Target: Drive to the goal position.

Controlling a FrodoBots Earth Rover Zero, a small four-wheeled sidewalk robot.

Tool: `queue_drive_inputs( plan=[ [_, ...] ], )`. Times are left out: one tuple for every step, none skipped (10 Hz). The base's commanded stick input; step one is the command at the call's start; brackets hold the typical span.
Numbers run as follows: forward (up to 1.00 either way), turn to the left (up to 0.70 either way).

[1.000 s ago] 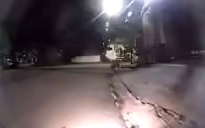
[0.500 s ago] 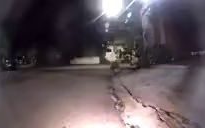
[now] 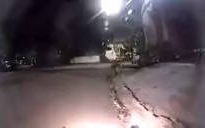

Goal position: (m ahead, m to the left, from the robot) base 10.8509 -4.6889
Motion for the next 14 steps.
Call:
queue_drive_inputs(
  plan=[
    [0.6, 0.0],
    [0.6, 0.0],
    [0.6, 0.0],
    [0.6, 0.0],
    [0.6, 0.0],
    [0.6, 0.0],
    [0.6, 0.29],
    [0.6, 0.52],
    [0.6, 0.22],
    [0.6, 0.0],
    [0.6, 0.0],
    [0.6, 0.0],
    [0.6, 0.0],
    [0.6, 0.0]
  ],
)
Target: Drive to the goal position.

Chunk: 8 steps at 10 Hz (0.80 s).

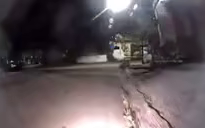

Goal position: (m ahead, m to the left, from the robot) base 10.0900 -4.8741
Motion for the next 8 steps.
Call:
queue_drive_inputs(
  plan=[
    [0.6, 0.0],
    [0.6, 0.0],
    [0.6, 0.0],
    [0.6, 0.0],
    [0.6, 0.0],
    [0.6, 0.0],
    [0.6, 0.0],
    [0.6, 0.0]
  ],
)
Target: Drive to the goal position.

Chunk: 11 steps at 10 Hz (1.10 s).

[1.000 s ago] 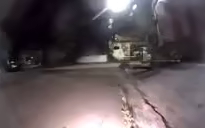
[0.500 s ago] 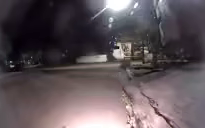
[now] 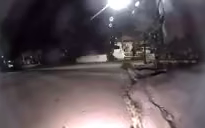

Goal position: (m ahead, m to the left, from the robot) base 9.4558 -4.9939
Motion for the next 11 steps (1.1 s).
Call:
queue_drive_inputs(
  plan=[
    [0.6, 0.0],
    [0.6, 0.0],
    [0.6, 0.0],
    [0.6, 0.0],
    [0.6, 0.0],
    [0.6, 0.0],
    [0.6, 0.0],
    [0.6, 0.0],
    [0.6, 0.0],
    [0.6, 0.0],
    [0.6, 0.0]
  ],
)
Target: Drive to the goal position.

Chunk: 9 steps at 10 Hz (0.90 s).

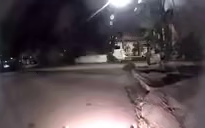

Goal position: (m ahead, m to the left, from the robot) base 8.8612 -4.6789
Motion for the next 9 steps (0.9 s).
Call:
queue_drive_inputs(
  plan=[
    [0.6, 0.0],
    [0.6, 0.0],
    [0.6, 0.0],
    [0.6, 0.0],
    [0.6, 0.0],
    [0.6, 0.0],
    [0.6, 0.0],
    [0.6, 0.0],
    [0.6, 0.0]
  ],
)
